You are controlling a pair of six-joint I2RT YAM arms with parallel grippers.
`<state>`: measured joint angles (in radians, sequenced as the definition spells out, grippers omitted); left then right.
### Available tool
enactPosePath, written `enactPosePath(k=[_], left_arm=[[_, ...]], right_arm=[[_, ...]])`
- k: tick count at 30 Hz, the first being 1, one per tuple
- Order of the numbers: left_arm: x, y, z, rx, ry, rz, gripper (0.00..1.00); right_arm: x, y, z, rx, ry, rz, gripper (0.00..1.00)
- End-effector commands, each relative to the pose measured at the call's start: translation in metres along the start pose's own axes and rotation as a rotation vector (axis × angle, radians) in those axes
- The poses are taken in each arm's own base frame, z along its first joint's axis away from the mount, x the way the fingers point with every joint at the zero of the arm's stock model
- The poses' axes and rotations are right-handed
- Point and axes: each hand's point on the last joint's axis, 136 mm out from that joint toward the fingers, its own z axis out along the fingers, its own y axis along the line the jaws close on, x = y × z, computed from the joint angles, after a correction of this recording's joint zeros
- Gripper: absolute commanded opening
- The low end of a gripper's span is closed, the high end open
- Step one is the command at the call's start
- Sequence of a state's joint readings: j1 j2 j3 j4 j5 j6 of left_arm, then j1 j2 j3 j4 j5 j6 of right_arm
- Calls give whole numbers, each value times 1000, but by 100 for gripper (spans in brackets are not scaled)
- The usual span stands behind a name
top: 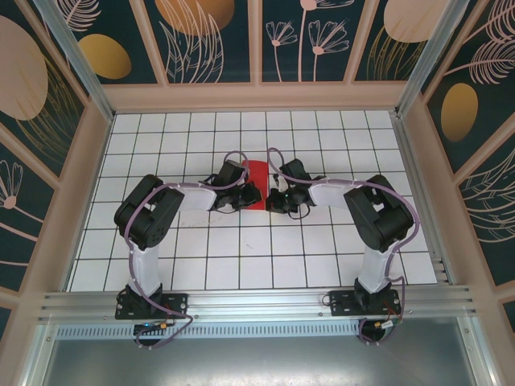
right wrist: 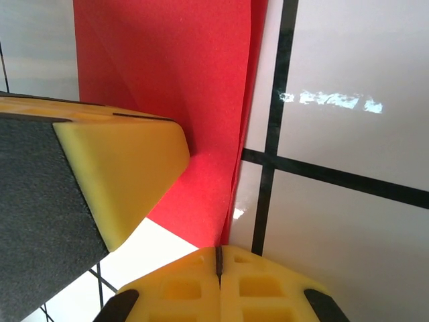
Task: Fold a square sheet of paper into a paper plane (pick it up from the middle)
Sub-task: Fold the triangle a second time at the center of the table.
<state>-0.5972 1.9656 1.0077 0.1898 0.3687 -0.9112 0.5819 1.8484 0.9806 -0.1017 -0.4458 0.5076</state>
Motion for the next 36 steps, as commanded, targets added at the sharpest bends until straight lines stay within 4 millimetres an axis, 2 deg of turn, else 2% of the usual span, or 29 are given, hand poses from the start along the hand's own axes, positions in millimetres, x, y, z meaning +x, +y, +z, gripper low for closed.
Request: enactPosePath(k=[1, 9, 21, 26, 29, 33, 36], left_arm=[[11, 32, 10, -108, 22, -27, 11], [11, 33, 10, -109, 21, -24, 11], [10, 31, 9, -106, 19, -27, 11], [10, 30, 9, -104, 17, -27, 11], [5, 25, 4, -100, -2, -6, 12], [-10, 23, -3, -128, -47, 41, 14], [-24, 30, -5, -157, -76, 58, 14]], right_arm=[[-16, 17, -14, -20, -70, -26, 6], [-20, 26, -22, -51, -95, -36, 7], [-11, 16, 4, -62, -24, -18, 7], [-3, 2, 14, -17, 1, 0, 7], [9, -21, 21, 66, 44, 47, 7], [31, -49, 26, 157, 102, 87, 7], [40, -59, 26, 187, 124, 97, 7]])
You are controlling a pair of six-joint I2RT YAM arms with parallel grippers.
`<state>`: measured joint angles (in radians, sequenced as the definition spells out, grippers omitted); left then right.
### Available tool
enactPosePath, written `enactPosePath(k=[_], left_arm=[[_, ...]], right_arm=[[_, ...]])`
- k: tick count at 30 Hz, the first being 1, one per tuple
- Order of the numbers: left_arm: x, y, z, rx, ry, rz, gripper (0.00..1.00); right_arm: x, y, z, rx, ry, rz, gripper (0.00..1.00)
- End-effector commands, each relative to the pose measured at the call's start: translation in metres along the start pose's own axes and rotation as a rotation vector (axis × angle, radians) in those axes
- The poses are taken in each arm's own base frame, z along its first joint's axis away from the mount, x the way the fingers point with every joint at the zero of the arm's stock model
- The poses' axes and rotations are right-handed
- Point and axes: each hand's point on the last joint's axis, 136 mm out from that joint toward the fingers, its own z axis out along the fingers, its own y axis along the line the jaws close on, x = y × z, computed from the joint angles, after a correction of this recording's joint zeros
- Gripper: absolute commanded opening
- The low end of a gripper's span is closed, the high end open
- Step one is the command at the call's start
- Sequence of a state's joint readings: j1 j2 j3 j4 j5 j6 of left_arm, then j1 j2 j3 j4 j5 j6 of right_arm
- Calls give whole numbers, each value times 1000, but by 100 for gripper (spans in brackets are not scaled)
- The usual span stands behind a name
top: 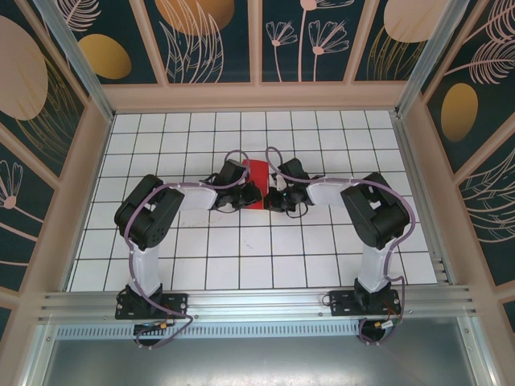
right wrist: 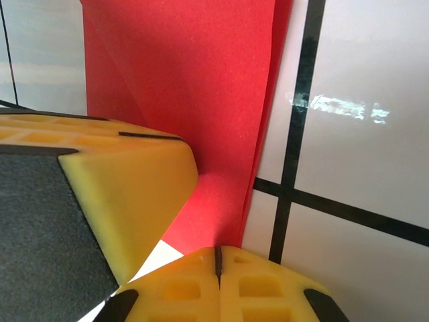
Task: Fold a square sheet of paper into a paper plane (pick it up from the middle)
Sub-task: Fold the triangle a second time at the center of the table.
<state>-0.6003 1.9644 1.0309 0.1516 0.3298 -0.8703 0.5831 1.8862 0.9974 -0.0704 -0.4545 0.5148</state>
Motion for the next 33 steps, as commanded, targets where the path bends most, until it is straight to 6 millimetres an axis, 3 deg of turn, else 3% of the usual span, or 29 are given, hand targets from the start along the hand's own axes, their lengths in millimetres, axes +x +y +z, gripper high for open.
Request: enactPosePath(k=[1, 10, 16, 28, 31, 33], left_arm=[[-22, 34, -3, -129, -60, 19, 14], [-53, 75, -9, -190, -115, -4, 15], [-73, 87, -13, -219, -159, -7, 15], [-119, 84, -31, -295, -238, 34, 16], [-133, 72, -49, -300, -282, 53, 17], [-139, 62, -65, -299, -317, 61, 20]], right_arm=[[47, -63, 17, 210, 129, 98, 6], [56, -73, 16, 240, 143, 103, 7], [59, -74, 17, 246, 147, 108, 7], [55, -71, 15, 250, 131, 103, 7], [39, -54, 6, 218, 84, 76, 8], [22, -30, -5, 179, 32, 39, 11]])
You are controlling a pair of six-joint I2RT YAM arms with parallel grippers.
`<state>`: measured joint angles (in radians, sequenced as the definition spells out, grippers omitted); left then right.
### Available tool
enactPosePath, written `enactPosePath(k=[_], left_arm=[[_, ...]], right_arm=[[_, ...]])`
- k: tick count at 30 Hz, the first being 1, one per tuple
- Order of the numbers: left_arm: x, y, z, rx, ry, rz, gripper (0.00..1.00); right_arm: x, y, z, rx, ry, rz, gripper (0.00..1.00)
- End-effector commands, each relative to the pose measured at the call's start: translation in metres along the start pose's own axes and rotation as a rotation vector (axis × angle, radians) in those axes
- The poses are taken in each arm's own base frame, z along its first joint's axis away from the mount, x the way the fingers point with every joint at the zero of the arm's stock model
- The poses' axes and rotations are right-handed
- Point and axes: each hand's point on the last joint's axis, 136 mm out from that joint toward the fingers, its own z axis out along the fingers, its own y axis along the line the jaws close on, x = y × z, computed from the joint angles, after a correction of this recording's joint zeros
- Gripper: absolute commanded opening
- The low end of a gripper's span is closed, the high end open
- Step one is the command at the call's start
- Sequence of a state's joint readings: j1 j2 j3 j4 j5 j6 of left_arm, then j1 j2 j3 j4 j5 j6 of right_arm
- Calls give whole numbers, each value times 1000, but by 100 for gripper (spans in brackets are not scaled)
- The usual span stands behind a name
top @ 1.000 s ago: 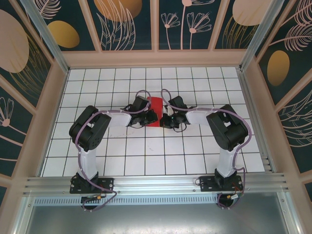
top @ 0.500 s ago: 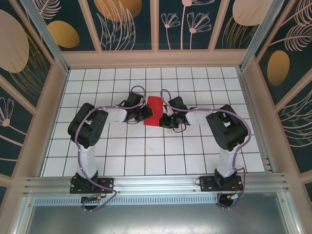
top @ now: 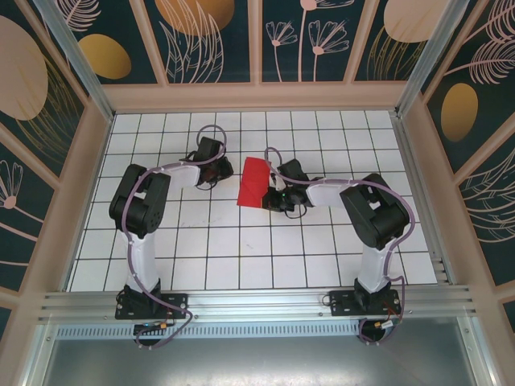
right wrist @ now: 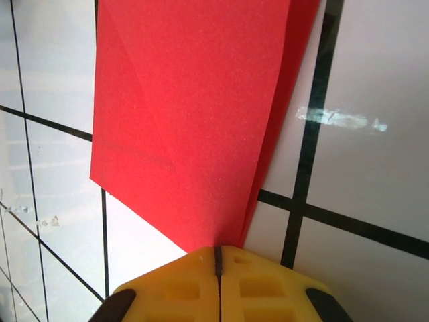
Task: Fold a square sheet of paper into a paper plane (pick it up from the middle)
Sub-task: Fold the triangle a second time at the center of the table, then move the paper to the center of the table.
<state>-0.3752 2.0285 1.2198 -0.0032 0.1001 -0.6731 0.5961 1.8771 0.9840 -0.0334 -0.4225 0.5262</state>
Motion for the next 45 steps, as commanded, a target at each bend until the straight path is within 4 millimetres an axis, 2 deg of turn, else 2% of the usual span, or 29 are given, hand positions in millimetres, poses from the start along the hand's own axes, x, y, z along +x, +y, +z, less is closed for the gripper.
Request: enactPosePath(k=[1, 5, 7, 9, 12, 13, 18, 20, 29, 35, 39, 45], left_arm=[[-22, -9, -34, -31, -74, 40, 21], [-25, -7, -73, -40, -128, 21, 30], [-25, -4, -99, -46, -167, 11, 39], [-25, 2, -120, -64, -206, -1, 49], [-24, 11, -148, -83, -262, -17, 66], [-15, 20, -151, -101, -262, -24, 72], [-5, 42, -170, -142, -309, -49, 95], [-1, 49, -174, -155, -321, -47, 99], [13, 56, -173, -110, -329, -54, 99], [26, 61, -166, -89, -300, -78, 98], [32, 58, -162, -60, -277, -90, 99], [44, 51, -159, 5, -239, -93, 99]], right_arm=[[15, -19, -13, 154, 33, 26, 13], [-21, 32, -39, 110, -90, -56, 24], [-34, 45, -46, 139, -140, -86, 33], [-44, 47, -47, 182, -174, -100, 40], [-58, 46, -40, 226, -212, -109, 45], [-64, 47, -36, 232, -220, -112, 46], [-81, 47, -21, 275, -245, -129, 53], [-80, 45, -11, 278, -229, -122, 55], [-68, 32, 15, 324, -173, -91, 59], [-46, 23, 31, 352, -105, -73, 58], [-22, 21, 28, 360, -64, -48, 58], [33, 33, 8, 342, -17, -44, 59]])
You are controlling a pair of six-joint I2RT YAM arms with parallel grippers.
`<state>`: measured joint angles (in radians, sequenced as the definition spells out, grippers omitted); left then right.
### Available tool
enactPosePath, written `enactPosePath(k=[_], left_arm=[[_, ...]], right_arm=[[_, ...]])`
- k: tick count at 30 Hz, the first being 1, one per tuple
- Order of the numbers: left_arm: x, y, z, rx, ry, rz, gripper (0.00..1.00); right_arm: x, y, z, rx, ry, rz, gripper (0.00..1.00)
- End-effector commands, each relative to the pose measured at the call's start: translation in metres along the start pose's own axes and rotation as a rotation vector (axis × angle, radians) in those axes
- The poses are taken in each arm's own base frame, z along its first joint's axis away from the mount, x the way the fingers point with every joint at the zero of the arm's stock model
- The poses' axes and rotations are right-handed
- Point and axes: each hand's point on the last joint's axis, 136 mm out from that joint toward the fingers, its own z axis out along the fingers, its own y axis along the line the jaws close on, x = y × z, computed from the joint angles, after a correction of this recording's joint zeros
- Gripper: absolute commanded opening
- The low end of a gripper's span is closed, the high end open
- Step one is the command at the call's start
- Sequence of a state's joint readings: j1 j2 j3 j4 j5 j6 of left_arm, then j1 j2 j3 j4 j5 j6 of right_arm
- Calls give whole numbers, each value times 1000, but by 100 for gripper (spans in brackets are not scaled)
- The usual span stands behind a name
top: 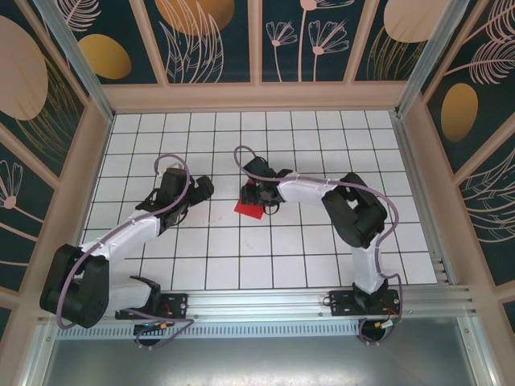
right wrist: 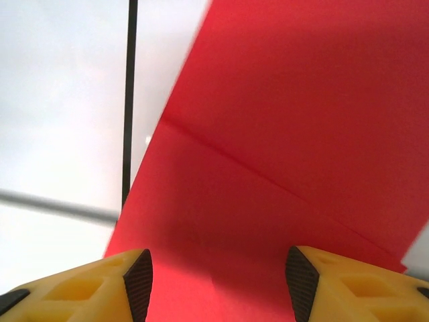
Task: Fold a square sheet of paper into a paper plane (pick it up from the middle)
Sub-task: Move the paper to the center of the table.
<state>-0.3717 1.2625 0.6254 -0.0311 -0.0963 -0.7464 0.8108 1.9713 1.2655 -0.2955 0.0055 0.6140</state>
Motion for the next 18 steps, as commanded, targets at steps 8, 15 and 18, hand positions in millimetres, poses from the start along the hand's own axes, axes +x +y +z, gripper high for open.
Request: enactPosePath(k=[8, 15, 18], left_arm=[[14, -16, -3, 136, 51, -31, 99], [32, -51, -12, 359, 138, 14, 97], [42, -66, -14, 445, 195, 28, 91]], right_arm=[[0, 9, -56, 46, -85, -39, 60], [-8, -6, -62, 15, -107, 34, 58], [-16, -15, -68, -22, -115, 75, 56]])
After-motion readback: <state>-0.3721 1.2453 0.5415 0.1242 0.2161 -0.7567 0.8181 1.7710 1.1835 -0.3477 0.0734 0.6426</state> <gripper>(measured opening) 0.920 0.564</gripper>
